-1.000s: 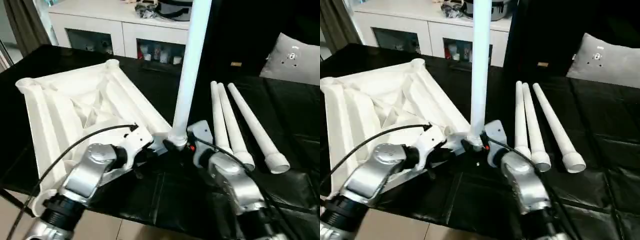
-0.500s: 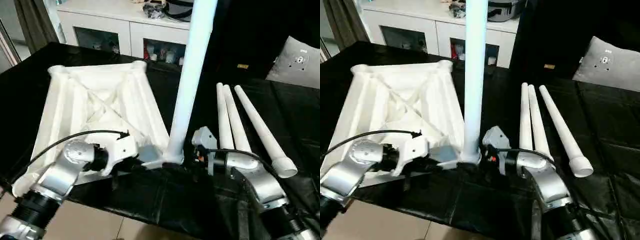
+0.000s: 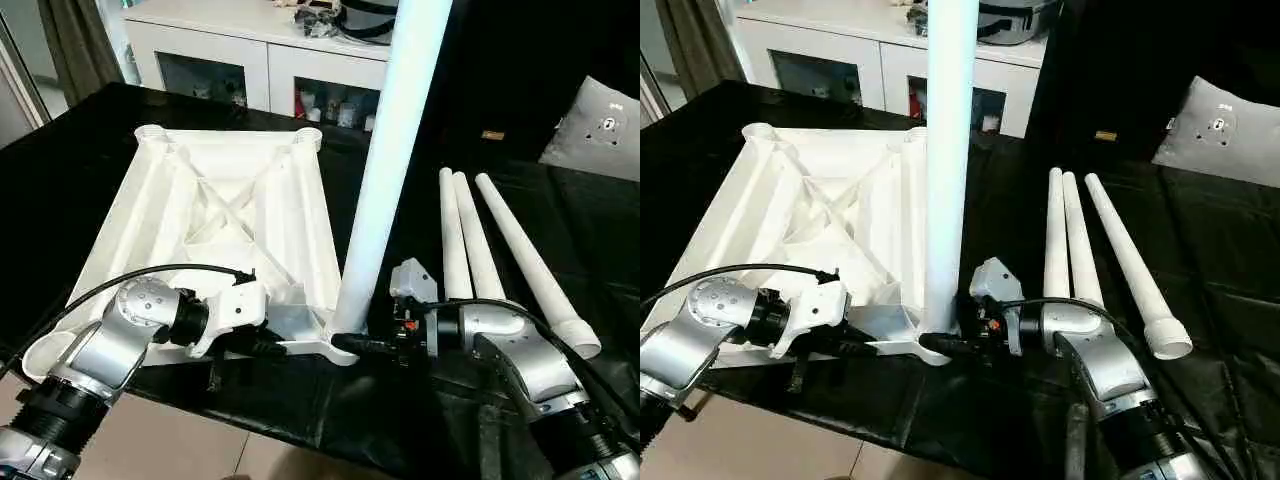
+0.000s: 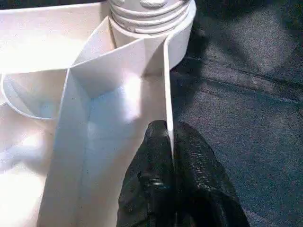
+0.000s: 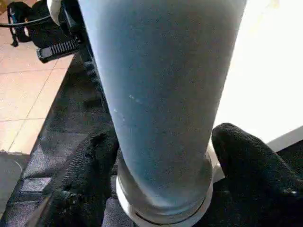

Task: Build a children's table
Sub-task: Rotate leg to tighten

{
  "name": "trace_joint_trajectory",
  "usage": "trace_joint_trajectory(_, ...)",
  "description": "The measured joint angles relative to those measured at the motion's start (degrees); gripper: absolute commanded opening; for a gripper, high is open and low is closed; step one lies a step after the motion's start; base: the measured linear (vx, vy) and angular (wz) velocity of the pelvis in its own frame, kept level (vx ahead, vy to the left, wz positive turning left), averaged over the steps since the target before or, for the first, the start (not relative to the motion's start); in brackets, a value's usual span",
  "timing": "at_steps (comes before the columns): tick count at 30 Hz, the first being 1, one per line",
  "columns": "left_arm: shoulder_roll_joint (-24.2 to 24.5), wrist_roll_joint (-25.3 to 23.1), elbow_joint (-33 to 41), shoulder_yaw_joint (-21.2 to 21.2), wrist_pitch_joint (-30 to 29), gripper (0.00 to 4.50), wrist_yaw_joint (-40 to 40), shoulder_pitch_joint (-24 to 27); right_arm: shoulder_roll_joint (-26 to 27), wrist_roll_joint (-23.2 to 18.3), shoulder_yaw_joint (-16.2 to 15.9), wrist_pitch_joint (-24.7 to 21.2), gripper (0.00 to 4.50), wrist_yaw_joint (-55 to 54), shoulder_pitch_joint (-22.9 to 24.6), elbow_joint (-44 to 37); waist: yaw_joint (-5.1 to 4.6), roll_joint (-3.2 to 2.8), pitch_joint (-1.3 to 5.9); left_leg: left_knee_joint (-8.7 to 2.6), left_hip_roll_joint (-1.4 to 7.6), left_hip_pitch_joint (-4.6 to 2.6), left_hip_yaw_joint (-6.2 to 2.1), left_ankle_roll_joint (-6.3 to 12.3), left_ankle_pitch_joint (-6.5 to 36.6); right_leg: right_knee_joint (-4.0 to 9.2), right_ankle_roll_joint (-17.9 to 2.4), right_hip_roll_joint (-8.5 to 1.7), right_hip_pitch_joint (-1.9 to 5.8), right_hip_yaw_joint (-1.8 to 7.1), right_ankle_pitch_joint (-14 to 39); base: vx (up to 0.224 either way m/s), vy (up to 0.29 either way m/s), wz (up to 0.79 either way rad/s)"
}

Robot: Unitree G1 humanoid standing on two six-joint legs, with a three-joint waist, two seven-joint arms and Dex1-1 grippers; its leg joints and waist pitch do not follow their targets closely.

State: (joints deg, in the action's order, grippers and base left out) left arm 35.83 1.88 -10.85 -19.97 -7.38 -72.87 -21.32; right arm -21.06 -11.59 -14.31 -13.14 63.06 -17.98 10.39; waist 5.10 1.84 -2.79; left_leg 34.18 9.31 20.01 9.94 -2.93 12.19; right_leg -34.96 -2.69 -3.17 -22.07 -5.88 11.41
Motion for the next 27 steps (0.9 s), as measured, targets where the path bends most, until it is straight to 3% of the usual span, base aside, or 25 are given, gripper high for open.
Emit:
trace_joint_trajectory(7,-0.1,0.0,-1.3,0.0,1.2,0.0,-0.2,-0.3,-0.1,0.3,-0.2,0.6,2.47,-0.1,0.1,0.0,0.01,0.0,0.0,0.0,0.0,-0.02,0.0,-0.01,0.0,-0.03,0.0,0.0,0.01,0.0,0.0,0.0,0.0,0.0)
trace_joint_trajectory(19,-0.5,0.1,-1.2,0.0,0.3,0.0,0.2,-0.3,1.5,0.0,0.4,0.1,2.05,-2.9,3.0,-2.9,0.03,0.03,0.05,0.0,0.0,-0.12,0.0,-0.01,0.0,-0.03,0.1,0.0,0.1,0.0,0.0,0.0,0.0,0.0)
trace_joint_trajectory(26,-4.1,-0.4,0.5,1.4,-10.4,0.0,5.4,-0.3,5.9,1.0,2.3,-5.6,2.04,-13.0,5.3,-5.7,-0.34,0.02,0.07,0.03,0.02,-1.22,0.02,-0.06,0.0,0.0,0.3,0.0,0.85,0.01,0.2,0.0,0.0,0.0)
trace_joint_trajectory(27,-5.7,-0.6,1.2,2.0,-14.1,0.0,7.7,-0.3,7.9,1.9,3.1,-6.8,2.04,-16.5,5.3,-5.6,-0.5,0.04,0.05,0.03,0.01,-1.45,0.02,-0.07,0.0,0.05,0.4,0.0,0.97,0.01,0.2,0.0,0.0,0.0)
